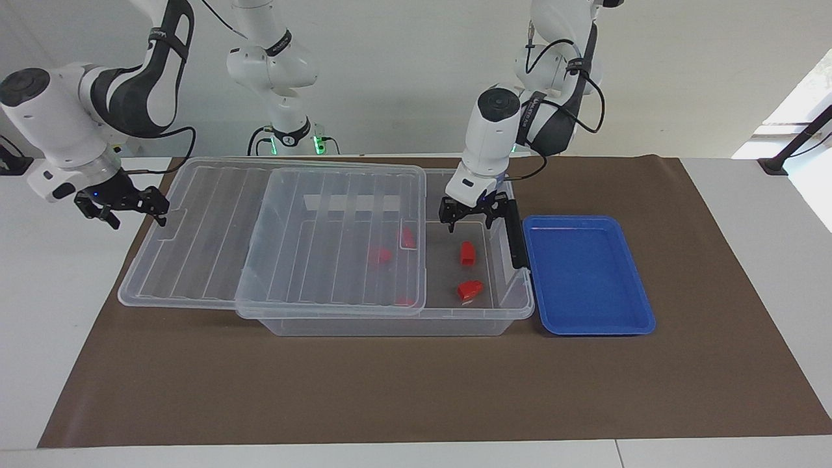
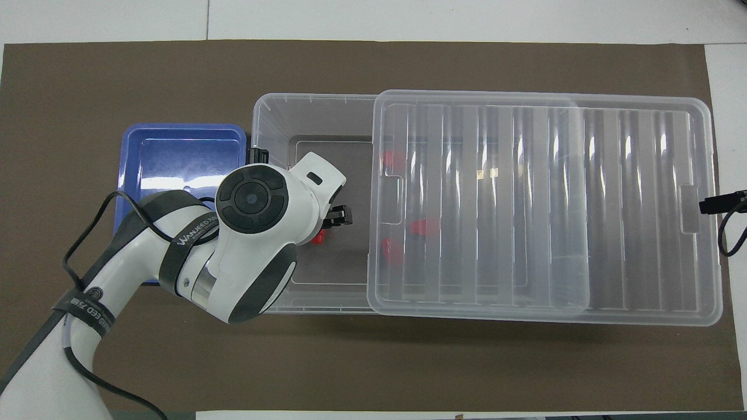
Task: Place red block in blue tray from box
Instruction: 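Lower the left gripper and grasp the red block nearest the tray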
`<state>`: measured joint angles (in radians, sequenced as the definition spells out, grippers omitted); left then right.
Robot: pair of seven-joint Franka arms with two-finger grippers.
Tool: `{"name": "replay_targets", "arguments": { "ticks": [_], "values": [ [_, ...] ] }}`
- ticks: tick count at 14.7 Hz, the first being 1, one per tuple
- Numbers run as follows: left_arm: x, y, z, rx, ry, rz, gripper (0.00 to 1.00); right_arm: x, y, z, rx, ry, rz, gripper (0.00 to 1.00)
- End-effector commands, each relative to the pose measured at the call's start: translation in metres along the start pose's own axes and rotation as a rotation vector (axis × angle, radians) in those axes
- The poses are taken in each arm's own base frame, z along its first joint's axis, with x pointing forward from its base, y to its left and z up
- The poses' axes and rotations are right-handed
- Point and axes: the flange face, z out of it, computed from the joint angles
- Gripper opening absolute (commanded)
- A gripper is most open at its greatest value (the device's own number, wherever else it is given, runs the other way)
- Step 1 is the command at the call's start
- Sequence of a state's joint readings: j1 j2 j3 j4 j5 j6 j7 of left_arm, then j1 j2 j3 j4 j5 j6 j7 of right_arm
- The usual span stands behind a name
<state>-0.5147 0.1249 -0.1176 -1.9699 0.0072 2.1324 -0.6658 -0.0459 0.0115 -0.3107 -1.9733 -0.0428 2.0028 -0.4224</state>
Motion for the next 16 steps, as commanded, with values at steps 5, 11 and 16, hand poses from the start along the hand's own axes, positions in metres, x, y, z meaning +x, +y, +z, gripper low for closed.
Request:
{"name": "replay_targets", "arguments": {
  "ticks": [5, 11, 16],
  "values": [
    [-0.004, -0.001, 0.046, 0.008, 0.017, 0.003, 0.91, -0.005, 0.006, -0.001, -0.02, -0.001, -0.024, 1.0],
    [-0.007, 0.003, 0.075, 0.02, 0.037, 0.042, 0.83, 0.013, -0.004, -0.022, -0.02, -0.031, -0.015, 1.0],
    [-0.015, 0.004, 0.106, 0.065, 0.014, 0.077, 0.61, 0.04, -0.031, -0.06, -0.022, -0.046, -0.008, 1.0]
  ]
}}
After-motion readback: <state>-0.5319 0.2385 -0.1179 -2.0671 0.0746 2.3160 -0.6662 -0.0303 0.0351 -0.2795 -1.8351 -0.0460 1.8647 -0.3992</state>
